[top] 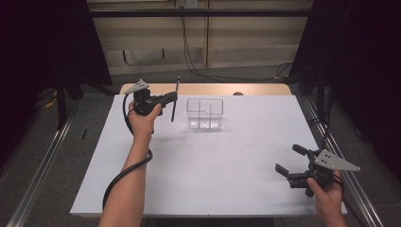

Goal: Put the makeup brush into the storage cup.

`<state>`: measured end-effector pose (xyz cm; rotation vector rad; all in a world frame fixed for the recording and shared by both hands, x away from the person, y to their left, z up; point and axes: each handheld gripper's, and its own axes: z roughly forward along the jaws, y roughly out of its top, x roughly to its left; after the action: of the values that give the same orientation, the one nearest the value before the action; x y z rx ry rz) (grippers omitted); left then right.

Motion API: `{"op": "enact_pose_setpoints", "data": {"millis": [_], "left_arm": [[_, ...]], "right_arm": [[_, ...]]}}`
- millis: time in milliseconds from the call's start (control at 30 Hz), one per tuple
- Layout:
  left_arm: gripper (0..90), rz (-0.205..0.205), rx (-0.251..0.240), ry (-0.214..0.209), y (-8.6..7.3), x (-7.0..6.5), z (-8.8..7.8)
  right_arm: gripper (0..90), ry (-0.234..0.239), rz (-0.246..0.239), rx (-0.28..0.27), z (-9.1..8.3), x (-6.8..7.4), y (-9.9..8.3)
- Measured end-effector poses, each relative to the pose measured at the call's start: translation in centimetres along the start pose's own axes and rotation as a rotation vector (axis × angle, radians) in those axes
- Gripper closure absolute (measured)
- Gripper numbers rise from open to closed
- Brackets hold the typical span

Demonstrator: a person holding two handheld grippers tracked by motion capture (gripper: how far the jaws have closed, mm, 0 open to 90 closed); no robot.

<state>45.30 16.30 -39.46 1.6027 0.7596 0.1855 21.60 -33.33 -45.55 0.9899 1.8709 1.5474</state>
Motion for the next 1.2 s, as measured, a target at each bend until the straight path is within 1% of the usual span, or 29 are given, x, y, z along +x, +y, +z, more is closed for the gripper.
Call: {"op": "enact_pose_setpoints", "data": {"millis": [33,100,200,300,433,833,867,933,967,1200], "left_arm": [[84.2,-0.004,-0.005,0.000,0.1,-0.1,0.0],[84.2,0.002,-0.006,0.003,0.2,-0.1,0.1],[84.2,0.004,-0.008,-0.005,0.5,-0.2,0.2],[84.2,0.003,-0.010,0.001,0.8,-0.3,0.4],[84.2,0.004,-0.012,-0.013,1.2,-0.5,0.7],[84.2,0.008,-0.024,-0.021,1.6,-1.0,1.5],[84.2,0.011,-0.026,-0.029,1.7,-1.0,1.6],[84.2,0.010,-0.027,-0.024,1.7,-1.1,1.7],[84.2,0.012,-0.030,-0.031,1.7,-1.2,1.8],[84.2,0.009,-0.051,-0.037,2.0,-1.4,2.3]], "right_arm": [[0.0,0.000,0.000,0.000,0.0,0.0,0.0],[0.0,0.001,-0.002,-0.002,0.0,0.0,0.0],[0.0,0.001,-0.001,-0.001,0.0,0.0,0.0],[0.0,0.002,-0.003,0.000,0.0,0.0,0.0],[0.0,0.003,0.001,0.000,0.0,0.0,0.0],[0.0,0.000,-0.002,-0.003,-0.1,0.0,0.0],[0.0,0.000,-0.002,-0.003,-0.1,0.0,0.0],[0.0,-0.001,0.002,-0.003,-0.2,0.0,0.0],[0.0,-0.001,0.002,-0.003,-0.2,0.0,0.0],[0.0,0.002,-0.001,0.000,-0.2,0.0,-0.1]]}}
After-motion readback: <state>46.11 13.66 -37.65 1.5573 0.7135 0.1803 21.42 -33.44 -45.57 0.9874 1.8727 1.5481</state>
